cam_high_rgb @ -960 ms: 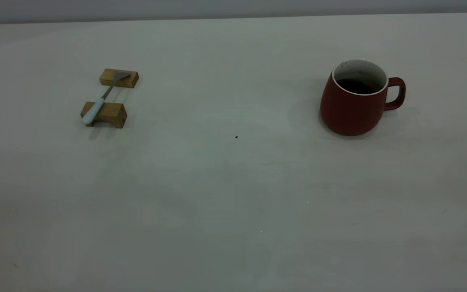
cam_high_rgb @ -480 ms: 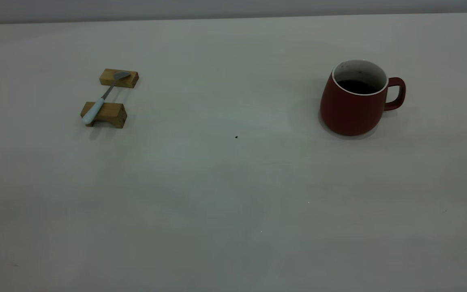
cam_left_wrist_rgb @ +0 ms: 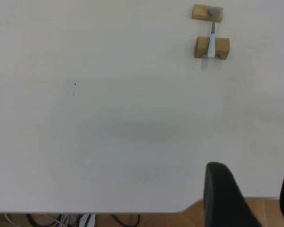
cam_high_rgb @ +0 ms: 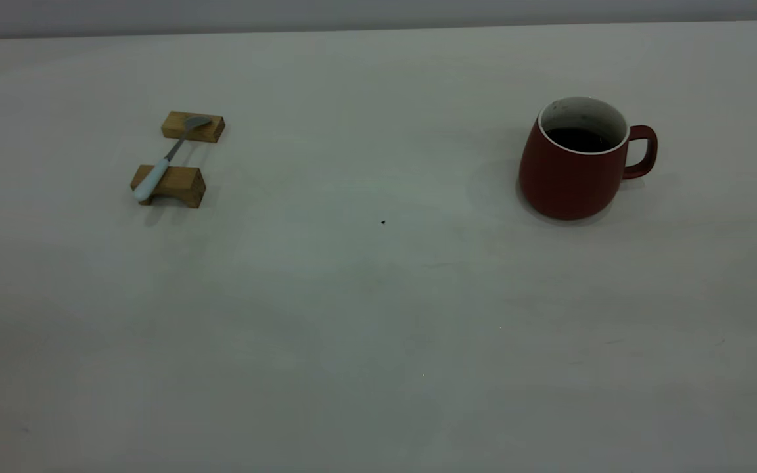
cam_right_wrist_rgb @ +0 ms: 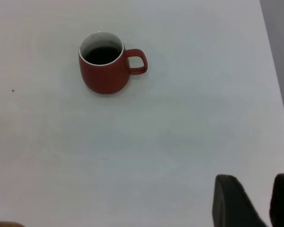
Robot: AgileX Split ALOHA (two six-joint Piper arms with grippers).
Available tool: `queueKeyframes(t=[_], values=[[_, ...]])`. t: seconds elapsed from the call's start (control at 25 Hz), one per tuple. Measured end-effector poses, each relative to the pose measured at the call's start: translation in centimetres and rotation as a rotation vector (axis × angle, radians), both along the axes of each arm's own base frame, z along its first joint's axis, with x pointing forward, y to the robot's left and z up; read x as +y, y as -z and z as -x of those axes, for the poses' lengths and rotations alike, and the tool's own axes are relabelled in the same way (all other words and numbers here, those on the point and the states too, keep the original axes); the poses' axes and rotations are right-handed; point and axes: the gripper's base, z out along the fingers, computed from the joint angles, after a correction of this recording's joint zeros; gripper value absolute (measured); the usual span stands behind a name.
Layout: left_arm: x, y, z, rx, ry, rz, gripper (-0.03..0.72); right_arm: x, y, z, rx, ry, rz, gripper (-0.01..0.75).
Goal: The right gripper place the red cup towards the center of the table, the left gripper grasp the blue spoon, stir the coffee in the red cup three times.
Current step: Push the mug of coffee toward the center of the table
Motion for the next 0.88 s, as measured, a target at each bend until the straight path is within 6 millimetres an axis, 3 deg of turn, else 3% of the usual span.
queueKeyframes(t=[0.48, 0.56, 0.72, 0.8, 0.88], values=[[0.0, 0.0, 0.0, 0.000, 0.000, 0.000, 0.370, 0.1, 0.0, 0.0, 0.001, 0.014, -0.034, 0.240], [0.0, 0.0, 0.0, 0.000, -0.001, 0.001, 0.370, 0.1, -0.1, 0.0, 0.000, 0.028, -0.060, 0.268], [0.0, 0.0, 0.0, 0.000, -0.001, 0.001, 0.370, 0.2, -1.7, 0.0, -0.044, 0.019, -0.065, 0.479], [0.0, 0.0, 0.0, 0.000, -0.001, 0.001, 0.370, 0.1, -3.2, -0.8, -0.069, 0.009, -0.034, 0.636], [0.0, 0.0, 0.0, 0.000, -0.001, 0.001, 0.370, -0.1, -4.6, -2.6, -0.040, 0.008, -0.001, 0.703]])
